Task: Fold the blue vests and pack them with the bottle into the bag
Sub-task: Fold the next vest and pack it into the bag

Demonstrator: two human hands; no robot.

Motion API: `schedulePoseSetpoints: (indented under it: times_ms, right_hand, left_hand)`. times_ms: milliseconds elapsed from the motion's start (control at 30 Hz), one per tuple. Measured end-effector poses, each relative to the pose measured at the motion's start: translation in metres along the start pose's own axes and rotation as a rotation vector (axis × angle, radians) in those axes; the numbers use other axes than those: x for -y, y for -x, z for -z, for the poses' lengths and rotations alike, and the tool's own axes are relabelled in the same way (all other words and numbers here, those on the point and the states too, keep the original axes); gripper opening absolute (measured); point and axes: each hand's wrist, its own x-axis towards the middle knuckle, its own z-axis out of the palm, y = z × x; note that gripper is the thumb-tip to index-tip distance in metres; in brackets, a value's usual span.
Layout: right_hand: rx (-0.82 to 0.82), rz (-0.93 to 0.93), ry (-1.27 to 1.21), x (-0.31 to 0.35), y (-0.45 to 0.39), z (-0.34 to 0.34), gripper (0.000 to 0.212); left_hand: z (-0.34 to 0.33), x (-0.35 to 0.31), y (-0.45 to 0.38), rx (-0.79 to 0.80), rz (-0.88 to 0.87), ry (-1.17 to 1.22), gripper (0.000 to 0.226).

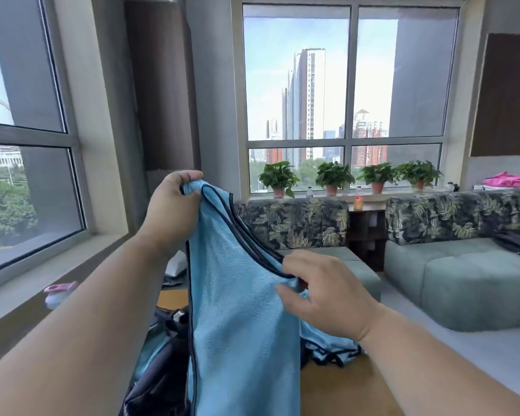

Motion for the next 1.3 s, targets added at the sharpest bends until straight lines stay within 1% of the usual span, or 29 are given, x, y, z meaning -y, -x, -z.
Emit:
schedulePoseSetpoints:
  times_ms: [33,100,167,200,300,333,400,433,467,500,533,567,600,633,667,800,833,900,1000,1067,1133,1200,1233,1300]
  right_hand:
    - [0.042,-0.076,-0.049,-0.003,0.001,-0.005,0.034]
    - [0.076,-0.198,-0.117,-0.008,0.003,-0.015,0.038]
    - [0.049,-0.29,-0.196,-0.01,0.007,-0.025,0.037]
    - [0.051,-0.365,-0.263,-0.01,0.01,-0.028,0.036]
    - [0.117,-0.575,-0.504,-0.011,0.016,-0.032,0.029]
    - [0.103,-0.602,-0.61,-0.01,0.015,-0.03,0.027]
    - [-0.04,-0.658,-0.942,-0.01,0.015,-0.031,0.021]
    - [-0.103,-0.726,-1.13,-0.011,0.017,-0.033,0.027]
    - [-0.096,-0.824,-1.284,-0.014,0.022,-0.038,0.039]
    - [0.002,-0.911,-1.378,-0.015,0.027,-0.045,0.047]
    - [0.173,-0.966,-1.411,-0.014,0.034,-0.053,0.049]
    - [0.353,-0.988,-1.423,-0.012,0.04,-0.061,0.046]
    - [0.477,-0.991,-1.426,-0.011,0.046,-0.067,0.044]
    - [0.524,-0.984,-1.447,-0.012,0.051,-0.074,0.048]
    - [0.509,-0.98,-1.484,-0.013,0.054,-0.076,0.052]
    - [0.293,-0.933,-1.639,-0.021,0.054,-0.077,0.061]
    - [0.278,-0.927,-1.66,-0.02,0.051,-0.075,0.06]
    - [0.272,-0.919,-1.667,-0.018,0.046,-0.075,0.051]
    - [0.276,-0.933,-1.653,-0.007,0.039,-0.077,0.039]
    - [0.278,-0.939,-1.672,-0.001,0.037,-0.08,0.04]
    - [0.272,-0.956,-1.707,0.003,0.037,-0.083,0.047]
    - [0.238,-0.989,-1.737,0.004,0.036,-0.086,0.053]
    - [0.228,-1.007,-1.748,0.004,0.036,-0.088,0.051]
    - [0.209,-1.038,-1.763,0.003,0.035,-0.091,0.041]
  left_hand:
    - [-0.004,0.004,0.002,0.003,0.006,0.001,0.031]
    - [-0.01,0.013,0.008,0.002,0.016,-0.006,0.03]
    - [-0.015,0.021,0.013,-0.001,0.026,-0.02,0.028]
    - [-0.016,0.026,0.015,0.0,0.033,-0.033,0.028]
    - [-0.016,0.04,0.017,-0.006,0.055,-0.089,0.029]
    - [-0.016,0.044,0.016,-0.004,0.065,-0.092,0.03]
    - [-0.015,0.05,0.016,-0.005,0.078,-0.084,0.031]
    - [-0.017,0.051,0.016,-0.009,0.085,-0.073,0.031]
    - [-0.02,0.054,0.015,-0.006,0.097,-0.057,0.031]
    - [-0.023,0.056,0.015,0.001,0.109,-0.044,0.031]
    - [-0.028,0.059,0.015,0.013,0.12,-0.044,0.03]
    - [-0.033,0.061,0.017,0.026,0.131,-0.05,0.031]
    - [-0.037,0.065,0.017,0.038,0.136,-0.055,0.031]
    - [-0.039,0.068,0.018,0.051,0.144,-0.049,0.031]
    - [-0.04,0.071,0.019,0.064,0.161,-0.037,0.032]
    - [-0.032,0.09,0.012,0.058,0.262,0.025,0.033]
    - [-0.029,0.093,0.01,0.042,0.308,0.082,0.033]
    - [-0.029,0.101,0.008,0.014,0.408,0.221,0.036]
    - [-0.032,0.118,0.015,-0.04,0.487,0.374,0.049]
    - [-0.035,0.138,0.028,-0.058,0.581,0.425,0.051]
    - [-0.036,0.162,0.05,-0.063,0.714,0.452,0.048]
    - [-0.036,0.187,0.075,0.017,0.881,0.543,0.048]
    - [-0.036,0.191,0.09,0.061,0.951,0.575,0.049]
    - [-0.038,0.194,0.119,0.174,1.057,0.611,0.053]
